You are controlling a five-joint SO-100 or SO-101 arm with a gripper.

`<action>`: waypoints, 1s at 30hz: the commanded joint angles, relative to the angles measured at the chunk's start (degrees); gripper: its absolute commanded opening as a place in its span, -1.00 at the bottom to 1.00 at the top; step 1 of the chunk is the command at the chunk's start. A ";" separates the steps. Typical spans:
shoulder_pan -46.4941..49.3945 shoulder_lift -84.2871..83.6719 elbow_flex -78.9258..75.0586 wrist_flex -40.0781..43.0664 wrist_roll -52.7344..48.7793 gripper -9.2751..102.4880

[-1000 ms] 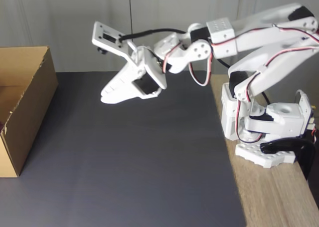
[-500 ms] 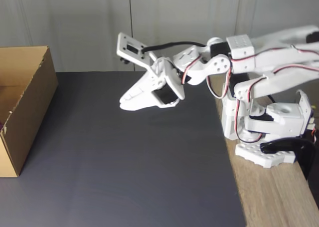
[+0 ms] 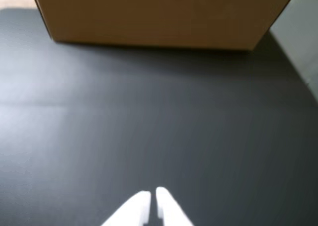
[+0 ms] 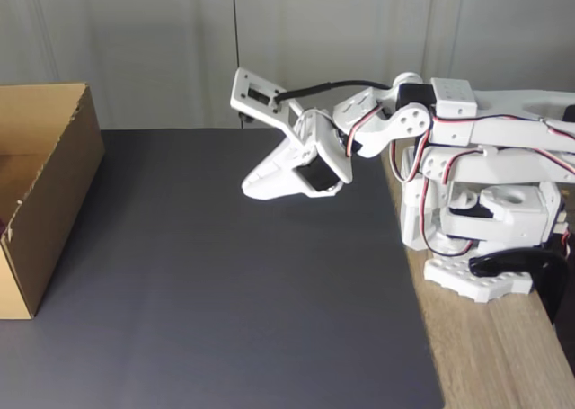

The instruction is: Grasp a ball and put it in the box.

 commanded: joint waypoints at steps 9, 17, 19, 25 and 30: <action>-1.05 0.44 -0.35 18.37 -2.29 -0.84; -4.66 0.53 -0.26 30.50 -2.20 -0.84; -4.66 0.53 -0.26 32.08 -1.93 -0.84; -3.78 0.26 -0.26 34.80 -2.55 -0.84; -2.81 0.44 -0.26 35.60 -3.08 -0.84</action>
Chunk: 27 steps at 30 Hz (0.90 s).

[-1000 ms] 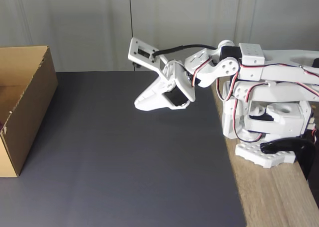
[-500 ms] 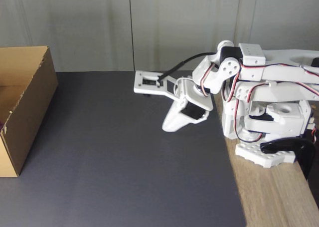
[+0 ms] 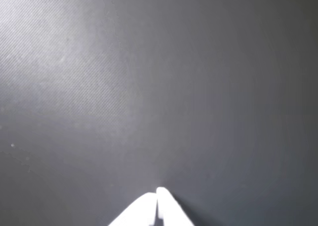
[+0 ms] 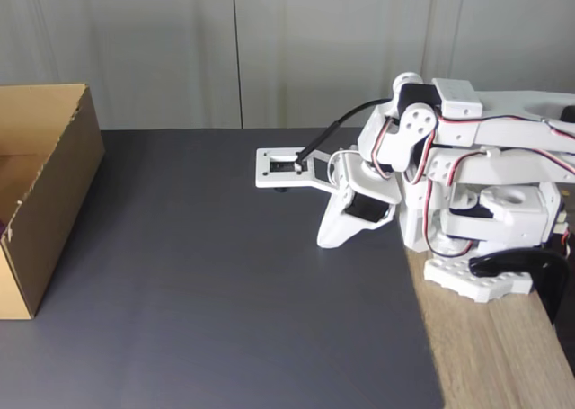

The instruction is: Grasp a ball and put it in the box.

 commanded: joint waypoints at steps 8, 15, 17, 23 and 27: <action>0.88 -0.44 0.00 1.32 -3.52 -0.82; 0.88 -0.44 0.00 1.93 -6.15 -0.82; 0.88 -0.44 0.00 2.11 -7.03 -0.82; 0.88 -0.44 0.00 2.46 -8.79 -0.82; 0.88 -0.44 0.00 2.55 -9.05 -0.82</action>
